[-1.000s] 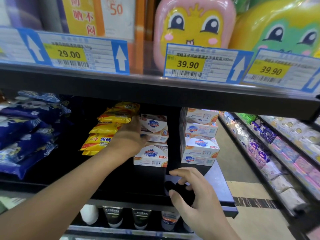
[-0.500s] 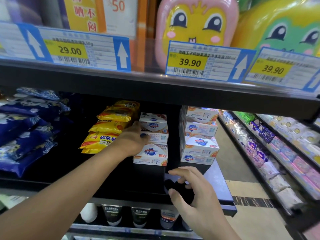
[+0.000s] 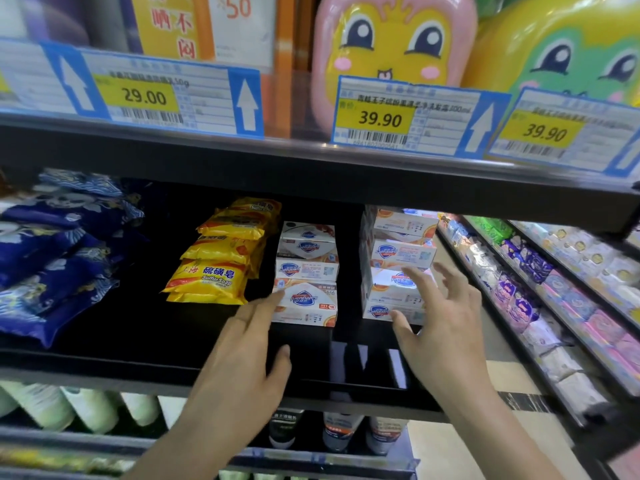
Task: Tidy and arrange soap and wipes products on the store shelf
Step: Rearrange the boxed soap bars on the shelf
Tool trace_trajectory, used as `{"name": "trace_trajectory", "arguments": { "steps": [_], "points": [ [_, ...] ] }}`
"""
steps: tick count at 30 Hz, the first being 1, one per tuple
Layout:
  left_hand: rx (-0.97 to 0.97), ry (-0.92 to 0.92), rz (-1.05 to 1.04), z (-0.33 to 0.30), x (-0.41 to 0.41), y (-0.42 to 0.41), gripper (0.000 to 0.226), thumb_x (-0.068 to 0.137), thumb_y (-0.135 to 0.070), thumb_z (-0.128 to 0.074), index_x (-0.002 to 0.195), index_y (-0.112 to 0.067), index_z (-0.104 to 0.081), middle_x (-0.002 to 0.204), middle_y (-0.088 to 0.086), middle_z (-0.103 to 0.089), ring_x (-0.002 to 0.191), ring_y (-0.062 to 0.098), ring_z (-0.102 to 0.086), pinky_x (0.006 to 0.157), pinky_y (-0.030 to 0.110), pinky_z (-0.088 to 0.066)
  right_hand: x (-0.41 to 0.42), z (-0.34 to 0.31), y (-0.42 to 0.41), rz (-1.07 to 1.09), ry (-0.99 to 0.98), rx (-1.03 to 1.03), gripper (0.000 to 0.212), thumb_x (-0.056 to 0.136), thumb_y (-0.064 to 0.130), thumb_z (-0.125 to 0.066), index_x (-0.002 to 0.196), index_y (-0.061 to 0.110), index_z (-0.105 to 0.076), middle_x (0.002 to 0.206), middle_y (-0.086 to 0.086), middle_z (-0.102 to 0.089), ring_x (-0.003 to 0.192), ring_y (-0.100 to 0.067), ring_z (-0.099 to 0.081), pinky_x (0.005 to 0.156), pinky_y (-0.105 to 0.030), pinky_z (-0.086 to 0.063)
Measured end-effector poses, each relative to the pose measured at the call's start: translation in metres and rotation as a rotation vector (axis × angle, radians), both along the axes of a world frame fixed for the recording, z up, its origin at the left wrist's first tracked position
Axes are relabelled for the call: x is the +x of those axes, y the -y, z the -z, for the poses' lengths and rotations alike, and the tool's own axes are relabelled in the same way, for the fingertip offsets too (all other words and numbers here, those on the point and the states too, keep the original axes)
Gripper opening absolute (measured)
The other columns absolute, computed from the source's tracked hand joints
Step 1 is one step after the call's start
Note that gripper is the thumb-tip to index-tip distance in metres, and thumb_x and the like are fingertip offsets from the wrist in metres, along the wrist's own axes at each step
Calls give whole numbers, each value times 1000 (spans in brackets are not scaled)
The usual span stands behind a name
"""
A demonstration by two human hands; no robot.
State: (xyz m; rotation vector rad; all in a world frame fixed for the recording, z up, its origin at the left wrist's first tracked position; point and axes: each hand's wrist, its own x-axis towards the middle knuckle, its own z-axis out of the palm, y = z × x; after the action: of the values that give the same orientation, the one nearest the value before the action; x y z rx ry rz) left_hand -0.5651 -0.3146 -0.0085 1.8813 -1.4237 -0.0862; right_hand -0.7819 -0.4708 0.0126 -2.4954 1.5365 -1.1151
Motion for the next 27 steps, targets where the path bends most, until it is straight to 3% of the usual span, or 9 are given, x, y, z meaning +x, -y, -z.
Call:
{"name": "trace_trajectory", "arguments": {
  "steps": [3,8,11,15,17,19,21,24,27],
  "points": [
    [1,99,-15,14,-4,-5,61,99,-32,-62,156,-32,-40,163,-16,-25,143,7,-34,107,30,-50,1,3,8,-53,-7,110,69,88,20,-77,146,44,-49,161,-1,-31,141,-23,-38,110,-42,-42],
    [-17,128,-21,23,-1,-3,43,96,-31,-66,138,-31,-57,158,-15,-31,137,9,-42,95,24,-50,1,8,13,-18,3,61,58,88,17,-80,137,42,-63,151,6,-47,121,-19,-61,77,-27,-46],
    [-37,66,-37,24,0,-2,37,95,-31,-67,132,-35,-60,152,-21,-34,136,2,-39,99,21,-42,-3,8,9,-27,2,12,54,87,17,-80,133,41,-66,149,6,-50,111,-22,-65,72,-30,-49],
    [-144,-208,-25,8,-2,-4,22,96,-36,-64,117,-39,-67,128,-29,-55,122,1,-55,96,18,-47,-3,6,-16,-163,44,-149,58,85,15,-80,134,42,-65,150,4,-48,98,-18,-61,76,-29,-51],
    [-150,-468,1,-7,-6,-3,19,94,-51,-64,109,-42,-72,113,-23,-69,109,1,-66,86,17,-53,1,6,-33,-228,73,-228,59,83,13,-80,133,40,-67,148,0,-50,103,-19,-58,79,-28,-48],
    [-59,-801,90,-23,-11,2,32,88,-64,-64,108,-40,-74,109,-16,-76,102,4,-72,82,21,-58,5,8,-48,-266,94,-279,58,80,8,-82,131,36,-70,144,-4,-51,110,-20,-56,81,-26,-46],
    [62,-1043,236,-34,-12,6,40,83,-57,-65,112,-32,-77,112,-6,-79,105,11,-75,85,27,-61,10,9,-62,-305,109,-308,56,84,8,-81,132,34,-69,144,-6,-50,119,-24,-56,90,-22,-44],
    [131,-1145,357,-42,-14,6,38,85,-46,-78,118,-27,-77,118,1,-79,112,15,-74,89,27,-62,16,11,-78,-359,124,-329,54,89,11,-74,136,35,-64,143,-10,-51,126,-28,-55,99,-25,-44],
    [148,-1136,349,-42,-12,4,47,81,-42,-81,123,-24,-73,117,2,-79,112,15,-74,87,24,-61,19,12,-86,-382,143,-285,58,90,13,-75,142,36,-59,146,-9,-49,125,-26,-56,95,-32,-54]
  ]
}}
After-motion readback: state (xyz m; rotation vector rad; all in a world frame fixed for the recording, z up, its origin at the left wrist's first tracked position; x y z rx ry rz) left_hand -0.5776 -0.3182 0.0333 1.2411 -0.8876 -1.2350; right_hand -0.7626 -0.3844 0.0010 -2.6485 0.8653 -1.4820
